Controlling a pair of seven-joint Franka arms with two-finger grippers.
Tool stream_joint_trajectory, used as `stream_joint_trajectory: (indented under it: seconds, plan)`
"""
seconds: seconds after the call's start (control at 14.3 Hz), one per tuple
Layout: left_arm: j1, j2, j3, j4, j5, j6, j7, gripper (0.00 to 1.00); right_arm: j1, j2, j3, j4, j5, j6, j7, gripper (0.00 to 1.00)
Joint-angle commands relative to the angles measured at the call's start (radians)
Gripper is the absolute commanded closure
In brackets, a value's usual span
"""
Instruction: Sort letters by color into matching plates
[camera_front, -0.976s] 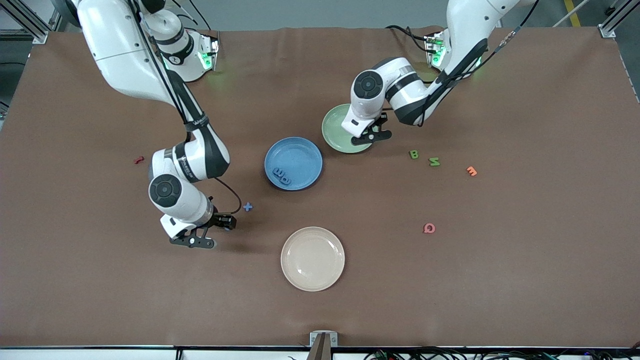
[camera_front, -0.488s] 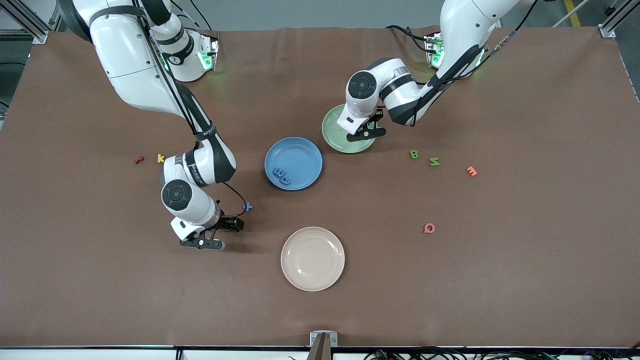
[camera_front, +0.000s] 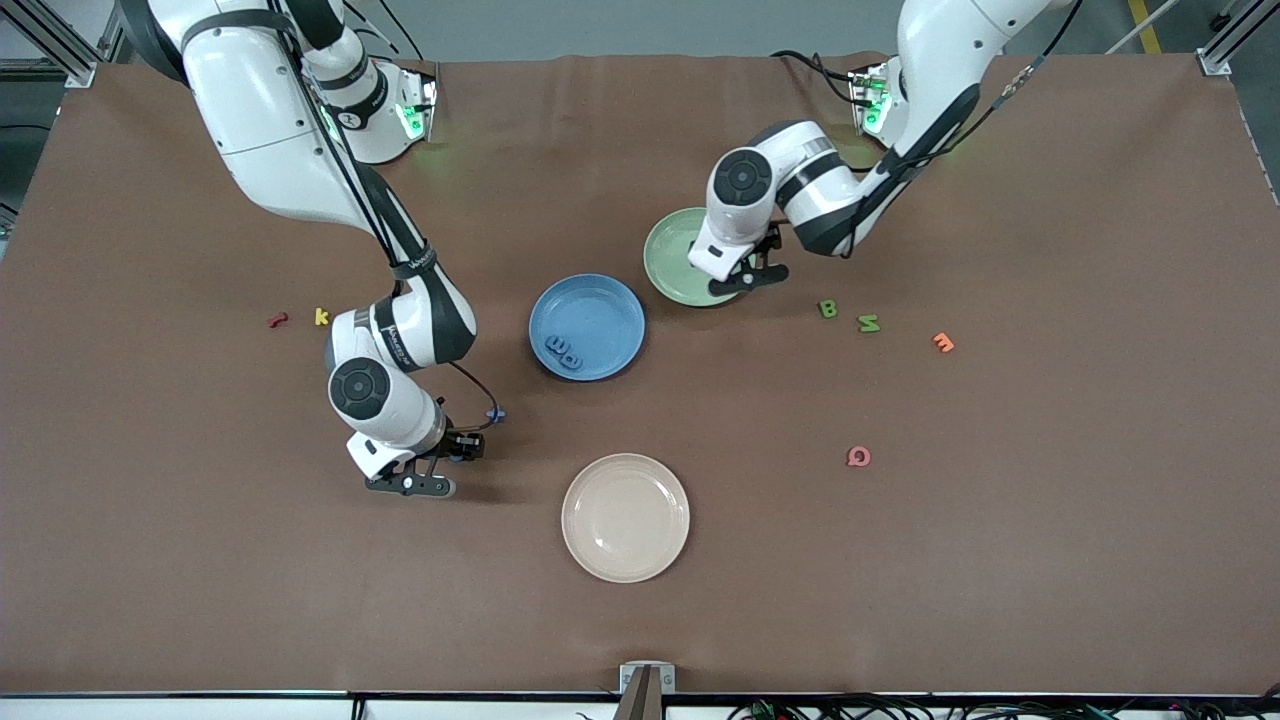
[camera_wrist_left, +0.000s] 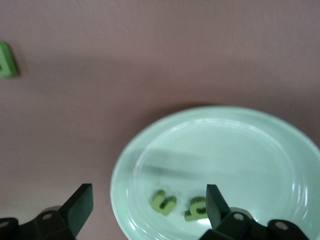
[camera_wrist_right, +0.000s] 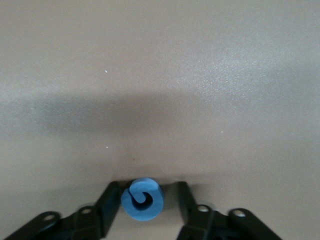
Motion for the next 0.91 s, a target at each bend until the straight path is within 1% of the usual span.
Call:
stream_joint_trajectory:
  seconds: [0.0, 0.07, 0.14, 0.21, 0.35, 0.49, 0.63, 0.77, 0.84]
  plan:
    - [0.113, -0.072, -0.047, -0.012, -0.010, -0.011, 0.080, 0.01, 0.001, 0.003, 0.003, -0.015, -0.004, -0.015, 0.003, 0.68]
    - [0.167, -0.072, -0.076, -0.009, -0.010, -0.011, 0.091, 0.01, 0.001, 0.001, 0.005, -0.013, -0.004, -0.022, 0.004, 0.81]
    - [0.224, -0.073, -0.105, -0.007, -0.010, -0.011, 0.098, 0.01, 0.001, 0.000, 0.003, -0.013, -0.004, -0.025, 0.009, 0.91]
    - [0.283, -0.072, -0.135, -0.007, -0.010, -0.011, 0.108, 0.01, 0.001, -0.003, 0.005, -0.009, 0.002, -0.029, 0.006, 0.97]
    - [0.362, -0.082, -0.165, -0.010, -0.008, -0.010, 0.108, 0.01, 0.003, -0.020, 0.011, -0.005, 0.007, -0.089, 0.041, 1.00]
    - [0.394, -0.087, -0.165, -0.018, -0.002, 0.000, 0.102, 0.01, 0.030, -0.072, 0.028, -0.005, 0.007, -0.176, 0.130, 1.00]
    - [0.419, -0.089, -0.163, -0.045, 0.007, 0.032, 0.097, 0.01, 0.100, -0.114, 0.031, -0.007, 0.007, -0.244, 0.287, 1.00]
    - [0.450, -0.084, -0.163, -0.085, 0.065, 0.098, 0.089, 0.01, 0.159, -0.144, 0.032, -0.007, 0.008, -0.308, 0.386, 1.00]
    - [0.460, -0.081, -0.163, -0.102, 0.085, 0.121, 0.088, 0.01, 0.183, -0.160, 0.047, -0.009, 0.018, -0.345, 0.433, 1.00]
